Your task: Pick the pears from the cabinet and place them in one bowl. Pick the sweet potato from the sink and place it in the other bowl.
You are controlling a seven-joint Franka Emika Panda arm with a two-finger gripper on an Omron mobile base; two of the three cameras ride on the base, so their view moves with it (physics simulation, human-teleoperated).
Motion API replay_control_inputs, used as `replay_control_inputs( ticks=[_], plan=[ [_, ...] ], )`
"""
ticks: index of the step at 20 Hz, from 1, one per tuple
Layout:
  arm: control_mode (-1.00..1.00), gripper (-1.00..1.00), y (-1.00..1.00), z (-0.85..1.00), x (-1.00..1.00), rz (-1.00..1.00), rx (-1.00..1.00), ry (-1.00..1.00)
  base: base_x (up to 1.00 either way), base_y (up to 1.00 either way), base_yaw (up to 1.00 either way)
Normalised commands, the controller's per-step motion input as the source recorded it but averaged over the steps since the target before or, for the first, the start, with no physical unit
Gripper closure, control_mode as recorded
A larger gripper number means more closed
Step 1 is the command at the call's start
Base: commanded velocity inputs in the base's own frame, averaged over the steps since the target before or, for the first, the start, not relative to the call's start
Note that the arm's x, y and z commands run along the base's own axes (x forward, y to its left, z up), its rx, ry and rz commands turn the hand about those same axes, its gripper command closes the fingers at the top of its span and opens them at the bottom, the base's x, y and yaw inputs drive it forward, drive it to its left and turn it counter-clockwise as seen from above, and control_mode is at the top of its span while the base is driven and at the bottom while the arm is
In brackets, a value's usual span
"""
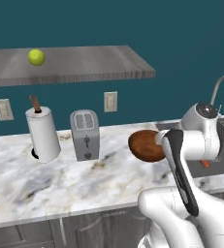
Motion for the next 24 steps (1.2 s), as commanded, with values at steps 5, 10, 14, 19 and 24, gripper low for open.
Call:
replay_control_inputs(
  ticks=[5, 10, 14, 19, 24],
  plan=[
    [-1.0, 1.0, 0.0, -0.01, 0.59, 0.0, 0.0, 0.16, 0.0, 0.0, 0.0],
    [-1.0, 1.0, 0.0, -0.19, 0.5, 0.0, 0.0, 0.03, 0.0, 0.0, 0.0],
    [-1.0, 1.0, 0.0, -0.42, 0.36, 0.0, 0.0, -0.06, 0.0, 0.0, 0.0],
    [-1.0, 1.0, 0.0, -0.33, 0.52, 0.0, 0.0, -0.01, 0.0, 0.0, 0.0],
    [-1.0, 1.0, 0.0, -0.05, 0.48, 0.0, 0.0, 0.0, 0.0, 0.0, 0.0]
  ],
)
